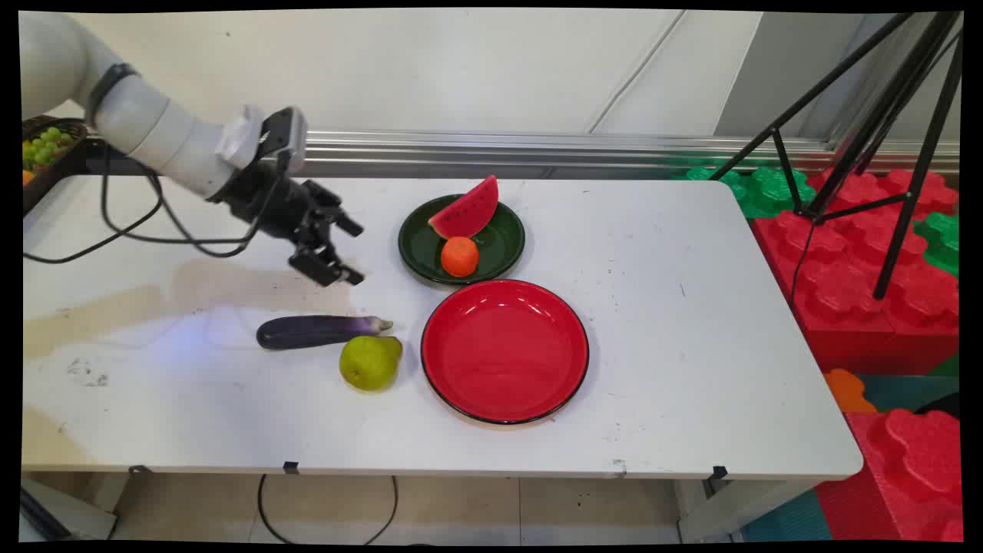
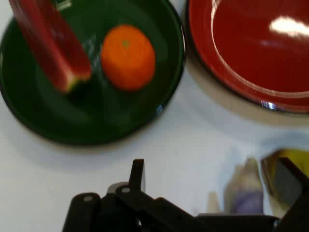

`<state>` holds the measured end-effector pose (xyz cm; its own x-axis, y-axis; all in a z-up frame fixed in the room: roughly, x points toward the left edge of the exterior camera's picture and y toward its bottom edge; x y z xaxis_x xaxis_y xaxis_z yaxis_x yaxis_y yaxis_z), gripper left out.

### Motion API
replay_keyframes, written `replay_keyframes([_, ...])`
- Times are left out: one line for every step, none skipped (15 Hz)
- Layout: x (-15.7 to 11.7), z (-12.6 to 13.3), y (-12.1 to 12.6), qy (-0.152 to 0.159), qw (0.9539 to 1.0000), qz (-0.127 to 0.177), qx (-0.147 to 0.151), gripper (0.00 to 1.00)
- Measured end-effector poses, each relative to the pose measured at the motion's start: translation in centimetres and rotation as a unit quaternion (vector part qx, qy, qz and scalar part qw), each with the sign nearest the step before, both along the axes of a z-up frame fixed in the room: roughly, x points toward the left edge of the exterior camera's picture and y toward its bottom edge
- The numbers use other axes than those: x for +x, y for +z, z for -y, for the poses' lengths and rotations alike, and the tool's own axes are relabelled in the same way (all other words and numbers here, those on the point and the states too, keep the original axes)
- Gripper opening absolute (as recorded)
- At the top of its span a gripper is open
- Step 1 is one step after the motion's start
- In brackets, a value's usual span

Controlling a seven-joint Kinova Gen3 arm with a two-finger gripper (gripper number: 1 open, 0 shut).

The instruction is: Pick up the mandarin from the green plate

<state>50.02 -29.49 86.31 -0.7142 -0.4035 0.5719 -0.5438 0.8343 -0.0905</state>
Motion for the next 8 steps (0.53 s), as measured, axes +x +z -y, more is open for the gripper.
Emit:
replay_keyframes([-0.4,0.6,0.1,-0.002,1.0000,-0.003,-0.006,1.00])
replay_keyframes([-0.6,1.1,0.2,-0.003,0.9999,-0.004,-0.010,1.00])
replay_keyframes([-1.0,1.8,0.2,-0.005,0.9999,-0.006,-0.015,1.00])
replay_keyframes([-1.2,2.2,0.1,-0.007,0.9998,-0.006,-0.018,1.00])
replay_keyframes([-1.6,2.9,0.0,-0.009,0.9997,-0.007,-0.022,1.00])
replay_keyframes([-1.8,3.3,-0.1,-0.011,0.9996,-0.007,-0.025,1.00])
replay_keyframes([-2.1,4.0,-0.3,-0.012,0.9995,-0.007,-0.028,1.00])
replay_keyframes([-2.5,4.7,-0.6,-0.014,0.9994,-0.007,-0.032,1.00])
